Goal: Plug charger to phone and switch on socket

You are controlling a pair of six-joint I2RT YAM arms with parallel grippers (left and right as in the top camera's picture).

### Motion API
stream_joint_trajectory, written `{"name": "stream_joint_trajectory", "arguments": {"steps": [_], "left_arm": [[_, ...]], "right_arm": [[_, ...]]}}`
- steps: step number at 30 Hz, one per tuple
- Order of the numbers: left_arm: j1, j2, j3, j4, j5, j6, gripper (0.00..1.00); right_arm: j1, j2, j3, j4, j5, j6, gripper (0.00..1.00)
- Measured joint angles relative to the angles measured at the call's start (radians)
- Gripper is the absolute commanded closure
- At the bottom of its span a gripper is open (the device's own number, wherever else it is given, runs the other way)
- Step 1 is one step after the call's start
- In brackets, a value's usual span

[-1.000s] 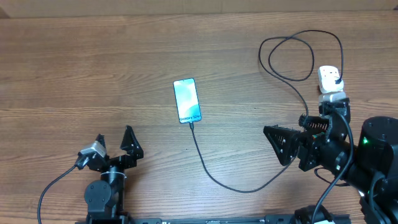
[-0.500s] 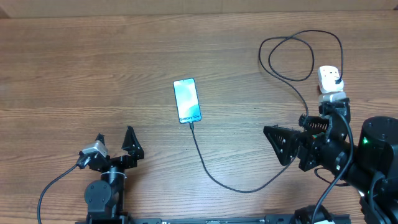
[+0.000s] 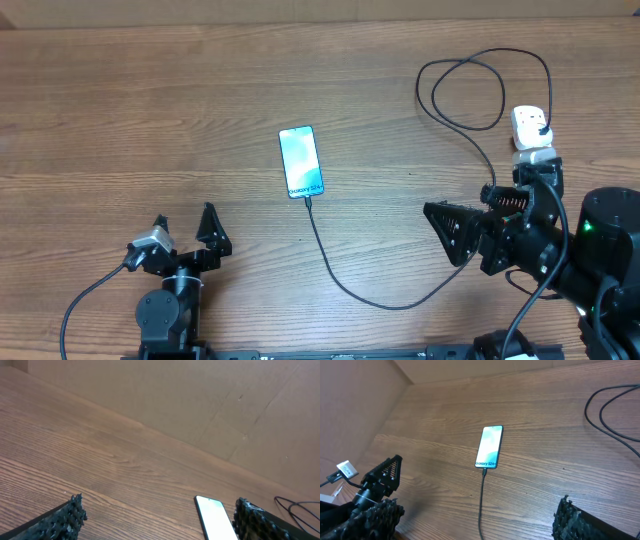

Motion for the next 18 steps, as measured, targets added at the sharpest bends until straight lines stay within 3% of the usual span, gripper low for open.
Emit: {"name": "stream_joint_trajectory", "arguments": {"steps": [9, 18], "left_arm": [[0.000, 0.000, 0.000, 0.000, 0.000, 0.000, 0.00], [0.000, 0.000, 0.000, -0.001, 0.001, 0.000, 0.00]], "right_arm": [[-0.003, -0.013, -0.043, 0.050, 0.054, -0.048, 0.00], [-0.040, -0.263, -0.469, 0.430, 0.082, -0.119, 0.00]]}}
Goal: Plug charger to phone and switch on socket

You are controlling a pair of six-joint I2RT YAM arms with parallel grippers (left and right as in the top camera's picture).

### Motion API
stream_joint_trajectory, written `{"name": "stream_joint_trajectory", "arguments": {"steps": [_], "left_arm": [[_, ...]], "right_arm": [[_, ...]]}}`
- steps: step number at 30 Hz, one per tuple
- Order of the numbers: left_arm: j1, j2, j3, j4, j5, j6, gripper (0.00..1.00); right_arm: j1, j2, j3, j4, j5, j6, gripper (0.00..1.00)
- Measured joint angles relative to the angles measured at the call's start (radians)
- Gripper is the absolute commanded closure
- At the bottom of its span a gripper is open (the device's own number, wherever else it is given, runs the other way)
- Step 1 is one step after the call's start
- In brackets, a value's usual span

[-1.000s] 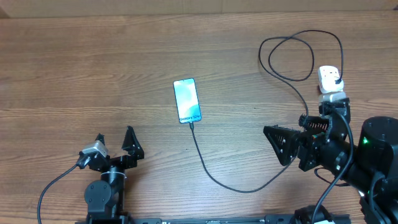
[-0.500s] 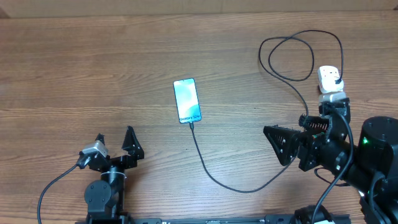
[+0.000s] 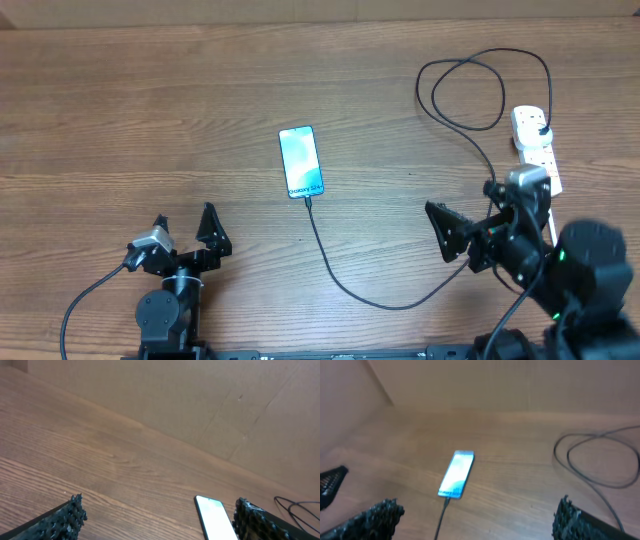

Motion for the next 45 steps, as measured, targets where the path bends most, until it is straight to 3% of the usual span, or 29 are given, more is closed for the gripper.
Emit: {"name": "stream_joint_trajectory", "arguments": {"steps": [8, 15, 25, 45], "left_arm": [[0.000, 0.000, 0.000, 0.000, 0.003, 0.000, 0.00], [0.000, 0.000, 0.000, 0.001, 0.003, 0.000, 0.00], [0.000, 0.000, 0.000, 0.001, 0.003, 0.000, 0.00], [0.000, 0.000, 0.000, 0.001, 0.003, 0.000, 0.00]], "right_arm": [[-0.006, -0.310, -0.469, 0.348, 0.003, -0.012, 0.00], [-0.006, -0.488, -0.704, 0.530, -0.001, -0.015, 0.00], [-0.006, -0.530, -0.813, 0.687, -0.002, -0.015, 0.00], [-0.006, -0.530, -0.832, 0.673, 0.064, -0.014, 0.00]]}}
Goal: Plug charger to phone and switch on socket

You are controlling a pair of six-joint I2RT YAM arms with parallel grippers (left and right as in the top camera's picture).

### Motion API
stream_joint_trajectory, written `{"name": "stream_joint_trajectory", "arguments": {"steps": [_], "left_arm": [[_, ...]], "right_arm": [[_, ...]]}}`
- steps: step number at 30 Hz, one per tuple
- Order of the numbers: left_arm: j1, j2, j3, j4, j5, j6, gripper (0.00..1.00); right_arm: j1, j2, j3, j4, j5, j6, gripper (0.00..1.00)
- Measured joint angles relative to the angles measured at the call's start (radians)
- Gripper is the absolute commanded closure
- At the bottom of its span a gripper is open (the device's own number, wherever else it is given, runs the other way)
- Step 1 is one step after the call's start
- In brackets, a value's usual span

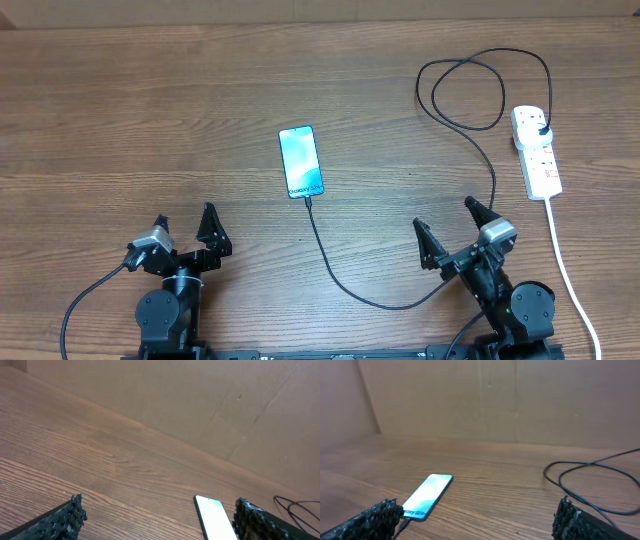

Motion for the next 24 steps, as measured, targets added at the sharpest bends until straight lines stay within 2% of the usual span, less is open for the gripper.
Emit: {"name": "stream_joint_trajectory", "arguments": {"steps": [9, 24], "left_arm": [[0.000, 0.000, 0.000, 0.000, 0.000, 0.000, 0.00], [0.000, 0.000, 0.000, 0.000, 0.000, 0.000, 0.00]], "right_arm": [[0.000, 0.000, 0.000, -0.005, 0.073, 0.000, 0.00], [0.000, 0.000, 0.000, -0.005, 0.086, 0.000, 0.00]]}}
